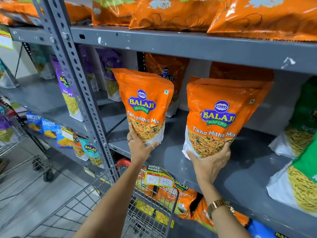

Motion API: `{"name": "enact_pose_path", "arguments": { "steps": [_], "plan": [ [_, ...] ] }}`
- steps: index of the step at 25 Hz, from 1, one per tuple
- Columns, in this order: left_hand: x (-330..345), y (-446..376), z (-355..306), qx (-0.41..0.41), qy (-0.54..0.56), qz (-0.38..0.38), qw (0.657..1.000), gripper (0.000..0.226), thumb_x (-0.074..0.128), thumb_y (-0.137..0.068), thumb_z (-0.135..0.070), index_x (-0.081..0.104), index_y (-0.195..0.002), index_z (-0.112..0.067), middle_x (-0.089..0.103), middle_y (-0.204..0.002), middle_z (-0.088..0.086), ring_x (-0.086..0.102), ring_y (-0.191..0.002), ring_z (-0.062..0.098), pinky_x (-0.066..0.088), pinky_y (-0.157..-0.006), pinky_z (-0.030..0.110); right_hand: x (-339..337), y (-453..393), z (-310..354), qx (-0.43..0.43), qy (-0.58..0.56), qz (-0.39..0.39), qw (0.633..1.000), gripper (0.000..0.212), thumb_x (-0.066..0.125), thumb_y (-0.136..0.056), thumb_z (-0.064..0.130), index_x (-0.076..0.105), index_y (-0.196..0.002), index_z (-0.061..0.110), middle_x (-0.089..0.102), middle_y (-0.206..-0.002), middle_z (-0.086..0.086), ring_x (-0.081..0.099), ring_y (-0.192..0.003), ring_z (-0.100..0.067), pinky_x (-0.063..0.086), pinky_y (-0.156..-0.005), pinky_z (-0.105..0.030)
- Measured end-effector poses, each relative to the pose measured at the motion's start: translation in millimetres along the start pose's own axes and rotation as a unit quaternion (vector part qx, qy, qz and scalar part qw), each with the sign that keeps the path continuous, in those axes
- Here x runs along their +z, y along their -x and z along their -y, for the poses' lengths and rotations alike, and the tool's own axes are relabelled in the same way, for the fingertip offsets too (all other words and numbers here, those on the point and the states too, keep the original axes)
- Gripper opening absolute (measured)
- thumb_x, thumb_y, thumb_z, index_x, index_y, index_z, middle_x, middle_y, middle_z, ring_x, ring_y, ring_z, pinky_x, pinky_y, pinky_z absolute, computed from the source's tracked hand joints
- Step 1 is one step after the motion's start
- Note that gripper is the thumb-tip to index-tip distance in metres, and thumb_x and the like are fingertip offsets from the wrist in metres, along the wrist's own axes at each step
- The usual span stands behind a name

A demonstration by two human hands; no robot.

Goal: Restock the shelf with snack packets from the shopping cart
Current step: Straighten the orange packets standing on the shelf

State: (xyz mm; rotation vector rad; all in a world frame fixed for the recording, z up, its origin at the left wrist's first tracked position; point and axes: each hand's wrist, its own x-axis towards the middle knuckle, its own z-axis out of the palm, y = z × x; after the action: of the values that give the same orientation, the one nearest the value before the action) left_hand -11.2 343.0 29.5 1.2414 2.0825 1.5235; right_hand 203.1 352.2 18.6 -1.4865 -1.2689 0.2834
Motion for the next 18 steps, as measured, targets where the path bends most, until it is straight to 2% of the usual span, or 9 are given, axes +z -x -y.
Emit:
{"name": "enact_pose_path", "arguments": {
  "steps": [6,13,18],
  "plan": [
    [1,3,0,0.009,0.005,0.011,1.0,0.126,0.088,-0.052,-0.029,-0.002,-0.14,-0.032,0.027,-0.139,0.015,0.034,-0.125,0.03,0.035,-0.103,0.044,-2,14,5,0.009,0.041,-0.06,0.997,0.113,0.084,-0.051,0.048,0.01,-0.133,0.021,0.024,-0.138,-0.031,0.027,-0.125,-0.043,0.036,-0.101,-0.056],
    [3,2,3,0.005,0.015,0.009,1.0,0.126,0.088,-0.052,-0.029,-0.002,-0.14,-0.032,0.025,-0.141,0.012,0.032,-0.127,0.028,0.033,-0.103,0.038,-6,19,8,0.005,0.053,-0.071,0.996,0.109,0.084,-0.054,0.045,0.01,-0.131,0.026,0.024,-0.14,-0.033,0.029,-0.125,-0.046,0.037,-0.099,-0.057],
    [5,2,3,-0.005,0.016,0.008,1.0,0.126,0.087,-0.053,-0.028,-0.004,-0.139,-0.033,0.023,-0.142,0.012,0.03,-0.129,0.028,0.032,-0.105,0.039,-6,22,9,-0.002,0.053,-0.075,0.996,0.107,0.083,-0.055,0.045,0.01,-0.131,0.026,0.025,-0.14,-0.034,0.03,-0.125,-0.046,0.036,-0.1,-0.056]
  ]
}}
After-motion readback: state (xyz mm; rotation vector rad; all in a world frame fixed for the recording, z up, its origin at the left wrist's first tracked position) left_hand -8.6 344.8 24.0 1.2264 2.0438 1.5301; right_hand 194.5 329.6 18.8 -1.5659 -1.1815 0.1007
